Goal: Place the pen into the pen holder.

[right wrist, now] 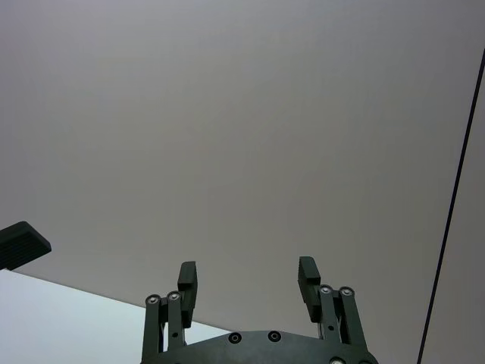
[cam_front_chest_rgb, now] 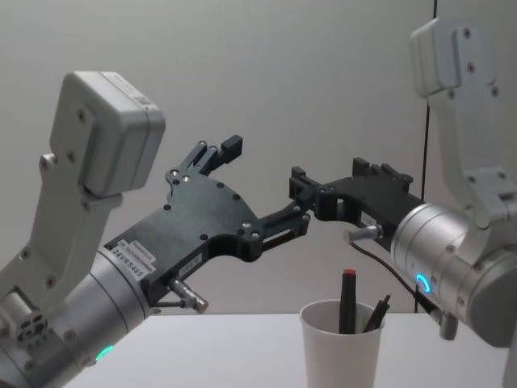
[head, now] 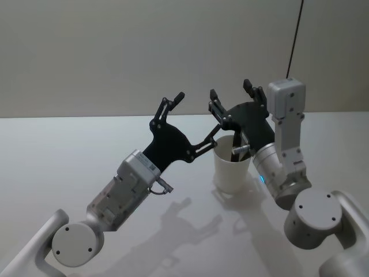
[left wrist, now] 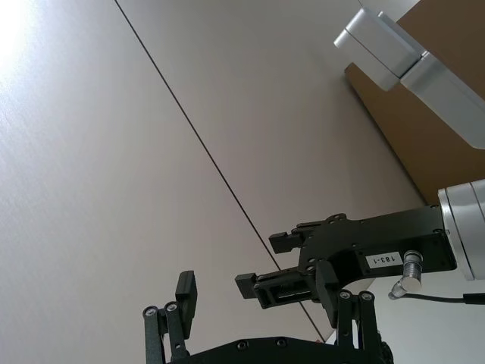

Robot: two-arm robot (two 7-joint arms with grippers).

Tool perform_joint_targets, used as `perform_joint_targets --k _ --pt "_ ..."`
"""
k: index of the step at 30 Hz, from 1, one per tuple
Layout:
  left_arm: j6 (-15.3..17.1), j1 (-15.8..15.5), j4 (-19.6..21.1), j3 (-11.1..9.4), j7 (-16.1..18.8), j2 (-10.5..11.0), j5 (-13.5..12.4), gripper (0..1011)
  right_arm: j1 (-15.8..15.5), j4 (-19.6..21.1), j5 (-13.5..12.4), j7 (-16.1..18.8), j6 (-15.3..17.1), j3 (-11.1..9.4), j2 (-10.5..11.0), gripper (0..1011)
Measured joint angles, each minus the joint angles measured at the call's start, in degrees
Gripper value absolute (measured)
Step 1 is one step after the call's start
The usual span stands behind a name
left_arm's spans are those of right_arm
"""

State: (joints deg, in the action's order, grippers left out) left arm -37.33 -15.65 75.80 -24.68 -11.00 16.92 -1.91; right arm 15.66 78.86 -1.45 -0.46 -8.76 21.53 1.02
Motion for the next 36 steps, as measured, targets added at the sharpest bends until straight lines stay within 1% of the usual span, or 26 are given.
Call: perform_joint_targets --k 3,5,7,36 --pt "0.0 0.0 0.0 0.0 0.0 0.0 0.0 1003 -0.1 0.1 -0.2 0.2 -0.1 -0.1 0.0 890" --pt "0.0 0.0 0.0 0.0 0.0 0.0 0.0 1003 -0.1 0.2 -0.3 0.2 -0.2 -0.1 0.0 927" --pt "0.0 0.0 0.0 0.0 0.0 0.0 0.0 1003 -0.2 0.2 -0.3 0.3 -0.3 -0.2 0.1 1000" --pt "0.0 0.0 0.0 0.0 0.0 0.0 0.0 1003 -0.5 0.8 -0.7 0.8 -0.7 -0.4 0.2 1001"
